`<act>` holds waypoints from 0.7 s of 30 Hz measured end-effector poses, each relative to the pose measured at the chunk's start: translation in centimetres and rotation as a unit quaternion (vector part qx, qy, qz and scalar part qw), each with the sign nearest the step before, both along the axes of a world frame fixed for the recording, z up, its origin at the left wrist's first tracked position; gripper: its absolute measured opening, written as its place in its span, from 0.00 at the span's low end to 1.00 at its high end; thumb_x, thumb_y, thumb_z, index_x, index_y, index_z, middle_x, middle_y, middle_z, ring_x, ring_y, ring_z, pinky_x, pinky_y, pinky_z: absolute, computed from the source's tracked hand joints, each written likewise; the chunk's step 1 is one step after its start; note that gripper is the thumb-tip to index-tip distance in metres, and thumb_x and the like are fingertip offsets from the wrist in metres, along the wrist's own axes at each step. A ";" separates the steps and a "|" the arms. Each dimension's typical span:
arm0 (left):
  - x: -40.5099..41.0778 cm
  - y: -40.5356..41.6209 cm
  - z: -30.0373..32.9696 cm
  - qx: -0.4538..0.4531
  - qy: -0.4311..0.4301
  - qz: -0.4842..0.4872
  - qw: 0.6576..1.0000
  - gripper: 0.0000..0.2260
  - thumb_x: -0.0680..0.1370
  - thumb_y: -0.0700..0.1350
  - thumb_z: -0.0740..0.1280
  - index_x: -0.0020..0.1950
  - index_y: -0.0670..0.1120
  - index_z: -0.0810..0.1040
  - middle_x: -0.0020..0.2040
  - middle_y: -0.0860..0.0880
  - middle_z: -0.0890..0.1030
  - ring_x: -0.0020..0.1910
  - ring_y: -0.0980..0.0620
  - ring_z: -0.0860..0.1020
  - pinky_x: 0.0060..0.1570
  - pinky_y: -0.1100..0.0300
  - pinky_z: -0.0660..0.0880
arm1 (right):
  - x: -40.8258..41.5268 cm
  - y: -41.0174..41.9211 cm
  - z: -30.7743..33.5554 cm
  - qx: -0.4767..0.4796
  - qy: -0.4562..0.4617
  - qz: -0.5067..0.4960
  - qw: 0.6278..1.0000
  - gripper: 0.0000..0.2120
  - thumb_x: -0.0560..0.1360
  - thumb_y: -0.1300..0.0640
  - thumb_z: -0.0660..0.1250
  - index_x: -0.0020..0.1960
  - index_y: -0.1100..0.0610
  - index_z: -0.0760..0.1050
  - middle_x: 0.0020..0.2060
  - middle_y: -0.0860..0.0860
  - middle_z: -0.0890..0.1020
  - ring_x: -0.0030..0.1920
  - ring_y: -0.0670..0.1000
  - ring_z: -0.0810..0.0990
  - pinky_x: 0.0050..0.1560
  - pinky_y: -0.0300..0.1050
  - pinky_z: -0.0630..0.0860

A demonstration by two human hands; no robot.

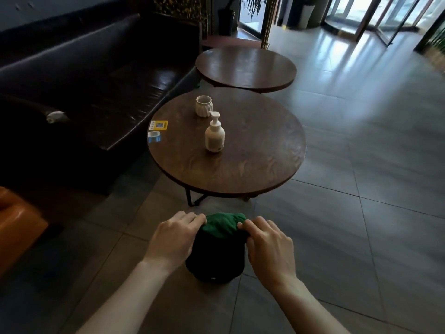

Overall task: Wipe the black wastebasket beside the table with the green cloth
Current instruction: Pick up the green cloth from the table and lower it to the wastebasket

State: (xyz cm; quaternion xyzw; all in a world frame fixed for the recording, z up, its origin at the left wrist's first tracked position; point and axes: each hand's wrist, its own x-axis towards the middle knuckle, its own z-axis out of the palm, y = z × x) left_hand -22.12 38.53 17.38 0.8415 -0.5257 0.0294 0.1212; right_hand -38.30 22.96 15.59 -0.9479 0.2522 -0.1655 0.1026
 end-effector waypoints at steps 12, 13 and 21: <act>4.0 -3.6 -12.0 -0.032 -0.012 -0.012 0.999 0.18 0.68 0.34 0.76 0.54 0.48 0.83 0.45 0.52 0.84 0.42 0.47 0.82 0.30 0.53 0.81 | 3.4 -3.5 -13.1 -0.023 -0.047 -0.004 0.999 0.12 0.72 0.58 0.77 0.53 0.47 0.82 0.42 0.44 0.81 0.37 0.49 0.79 0.25 0.41 0.67; 4.4 -3.9 -13.4 -0.039 -0.016 -0.016 0.999 0.18 0.68 0.33 0.76 0.54 0.48 0.83 0.45 0.52 0.84 0.43 0.47 0.82 0.30 0.53 0.81 | 3.7 -3.7 -14.5 -0.026 -0.052 -0.001 0.998 0.12 0.72 0.58 0.76 0.53 0.47 0.81 0.42 0.44 0.81 0.37 0.49 0.79 0.26 0.40 0.66; 5.8 -4.9 -23.1 -0.062 -0.029 -0.027 0.997 0.18 0.67 0.33 0.77 0.53 0.49 0.83 0.44 0.53 0.84 0.42 0.47 0.82 0.29 0.54 0.80 | 5.1 -4.5 -23.9 -0.056 -0.075 0.015 0.995 0.10 0.73 0.57 0.73 0.53 0.48 0.81 0.42 0.46 0.81 0.38 0.50 0.80 0.25 0.44 0.72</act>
